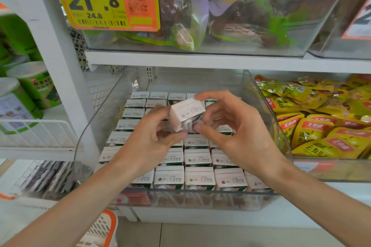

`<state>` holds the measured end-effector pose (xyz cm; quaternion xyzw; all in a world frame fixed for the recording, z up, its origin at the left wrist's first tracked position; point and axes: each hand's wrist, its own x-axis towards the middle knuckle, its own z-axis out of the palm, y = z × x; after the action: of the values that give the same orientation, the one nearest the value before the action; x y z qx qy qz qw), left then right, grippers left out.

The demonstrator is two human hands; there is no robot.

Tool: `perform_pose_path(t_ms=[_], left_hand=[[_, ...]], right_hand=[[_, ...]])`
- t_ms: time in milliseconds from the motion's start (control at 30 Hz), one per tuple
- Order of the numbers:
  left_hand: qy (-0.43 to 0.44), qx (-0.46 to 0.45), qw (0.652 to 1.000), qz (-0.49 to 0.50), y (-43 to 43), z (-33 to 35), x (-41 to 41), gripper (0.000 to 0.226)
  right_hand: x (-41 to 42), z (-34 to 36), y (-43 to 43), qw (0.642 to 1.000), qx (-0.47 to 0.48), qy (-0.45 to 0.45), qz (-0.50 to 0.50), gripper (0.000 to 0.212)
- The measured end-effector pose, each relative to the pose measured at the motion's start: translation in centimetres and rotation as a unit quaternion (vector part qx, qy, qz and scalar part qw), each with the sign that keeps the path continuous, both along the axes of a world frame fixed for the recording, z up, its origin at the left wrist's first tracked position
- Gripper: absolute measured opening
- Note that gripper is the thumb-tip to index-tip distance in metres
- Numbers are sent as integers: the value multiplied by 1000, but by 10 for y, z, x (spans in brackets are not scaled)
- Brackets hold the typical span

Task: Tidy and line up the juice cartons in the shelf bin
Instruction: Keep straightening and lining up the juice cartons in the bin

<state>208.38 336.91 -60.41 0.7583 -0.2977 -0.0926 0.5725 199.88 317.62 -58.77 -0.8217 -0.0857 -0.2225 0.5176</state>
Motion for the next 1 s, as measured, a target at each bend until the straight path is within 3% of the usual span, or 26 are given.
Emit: perform_pose_path(t_ms=[267, 400, 633, 1000], left_hand=[[-15, 6, 1000, 10, 3, 3, 2, 45], [-56, 48, 993, 93, 12, 1, 9, 55], [-106, 139, 976, 132, 26, -9, 15, 33], [-97, 134, 977, 133, 33, -13, 21, 26]], right_hand=[[7, -1, -1, 998, -54, -6, -12, 41], [18, -1, -4, 997, -45, -6, -60, 37], [58, 1, -3, 992, -30, -2, -120, 34], [101, 3, 5, 977, -169, 47, -121, 39]])
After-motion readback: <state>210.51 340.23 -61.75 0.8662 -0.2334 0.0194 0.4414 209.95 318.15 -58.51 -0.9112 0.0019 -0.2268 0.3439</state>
